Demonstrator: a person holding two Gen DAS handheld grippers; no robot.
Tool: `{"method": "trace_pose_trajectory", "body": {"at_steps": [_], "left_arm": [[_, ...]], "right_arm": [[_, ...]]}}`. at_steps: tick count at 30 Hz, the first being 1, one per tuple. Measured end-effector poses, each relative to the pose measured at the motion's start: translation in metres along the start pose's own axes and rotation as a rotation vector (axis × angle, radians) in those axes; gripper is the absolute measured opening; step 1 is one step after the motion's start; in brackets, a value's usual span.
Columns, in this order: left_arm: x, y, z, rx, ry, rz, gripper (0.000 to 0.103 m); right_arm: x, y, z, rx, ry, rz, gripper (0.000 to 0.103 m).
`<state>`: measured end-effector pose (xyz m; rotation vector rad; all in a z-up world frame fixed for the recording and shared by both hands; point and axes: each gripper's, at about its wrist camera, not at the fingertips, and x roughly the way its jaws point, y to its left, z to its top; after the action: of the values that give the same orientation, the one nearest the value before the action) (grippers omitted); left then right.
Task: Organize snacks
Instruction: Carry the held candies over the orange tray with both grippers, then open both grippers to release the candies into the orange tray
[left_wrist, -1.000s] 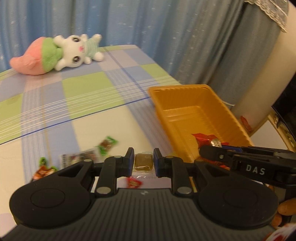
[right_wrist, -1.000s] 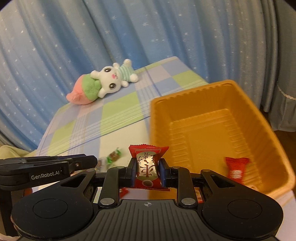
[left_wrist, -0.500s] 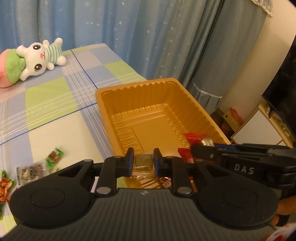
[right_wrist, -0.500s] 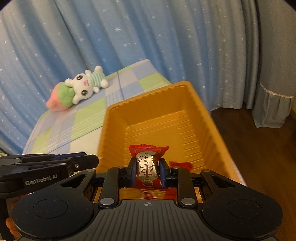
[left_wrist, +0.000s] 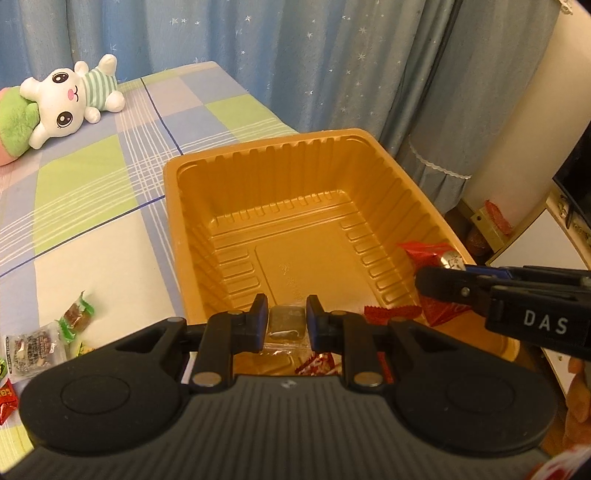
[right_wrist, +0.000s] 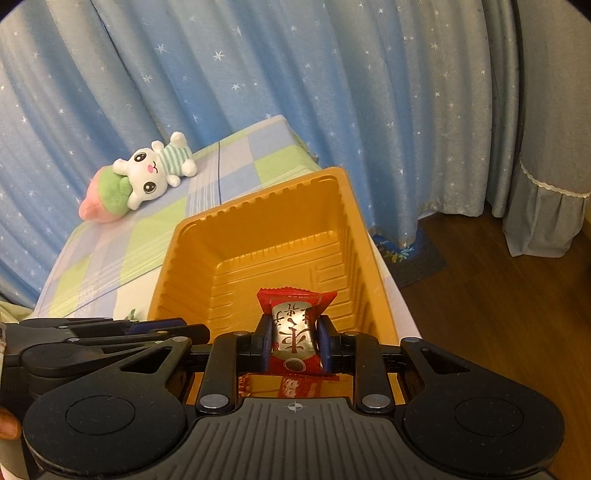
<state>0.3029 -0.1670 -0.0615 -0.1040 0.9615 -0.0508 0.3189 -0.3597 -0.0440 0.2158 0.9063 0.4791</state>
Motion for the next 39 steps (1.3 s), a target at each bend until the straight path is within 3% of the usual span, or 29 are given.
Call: {"method": "trace_pose_trajectory", "body": {"at_steps": [11,31,39], "left_arm": [[0.016,-0.004,0.007,-0.014,0.026,0.023,0.020],[-0.022,0.007,-0.004,-0.072,-0.003,0.023,0.023],[-0.029,0.009,-0.010,-0.092,-0.010,0.033,0.026]], "right_arm": [[0.009,-0.008,0.011,-0.009,0.011,0.024,0.026],[0.040,0.013,0.011,-0.067,0.075,0.082,0.026],[0.047,0.019,0.015,-0.087,0.056,0.077,0.028]]}}
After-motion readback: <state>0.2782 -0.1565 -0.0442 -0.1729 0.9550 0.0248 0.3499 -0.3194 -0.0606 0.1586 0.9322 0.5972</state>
